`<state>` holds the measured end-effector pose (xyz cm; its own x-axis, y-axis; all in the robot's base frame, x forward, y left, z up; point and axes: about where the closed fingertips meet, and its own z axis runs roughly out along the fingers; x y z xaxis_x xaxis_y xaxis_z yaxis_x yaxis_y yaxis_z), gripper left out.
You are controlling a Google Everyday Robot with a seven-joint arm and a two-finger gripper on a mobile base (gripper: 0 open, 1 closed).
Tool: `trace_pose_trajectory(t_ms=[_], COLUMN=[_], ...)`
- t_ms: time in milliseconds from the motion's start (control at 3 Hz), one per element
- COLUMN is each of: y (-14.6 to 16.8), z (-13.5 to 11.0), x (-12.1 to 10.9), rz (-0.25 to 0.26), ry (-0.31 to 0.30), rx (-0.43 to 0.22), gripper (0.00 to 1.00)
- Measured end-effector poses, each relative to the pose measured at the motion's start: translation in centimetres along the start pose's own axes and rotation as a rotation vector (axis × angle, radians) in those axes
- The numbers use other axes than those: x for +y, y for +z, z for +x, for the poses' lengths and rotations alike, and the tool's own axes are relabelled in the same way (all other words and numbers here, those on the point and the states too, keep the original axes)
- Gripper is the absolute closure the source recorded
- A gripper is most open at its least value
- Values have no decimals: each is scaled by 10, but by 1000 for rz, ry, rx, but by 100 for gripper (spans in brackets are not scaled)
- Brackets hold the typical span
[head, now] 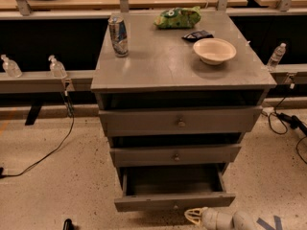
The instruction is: Close bottom drawer
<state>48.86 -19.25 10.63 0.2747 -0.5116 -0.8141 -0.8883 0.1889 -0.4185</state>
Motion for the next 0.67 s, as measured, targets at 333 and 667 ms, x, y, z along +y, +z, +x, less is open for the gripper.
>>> trace_pose_trajectory(t_ms=[333,667], y=[-3,-9], z=[16,15], x=[25,32], rz=[-9,2], ry=[63,82], rx=[27,31], gripper=[100,100])
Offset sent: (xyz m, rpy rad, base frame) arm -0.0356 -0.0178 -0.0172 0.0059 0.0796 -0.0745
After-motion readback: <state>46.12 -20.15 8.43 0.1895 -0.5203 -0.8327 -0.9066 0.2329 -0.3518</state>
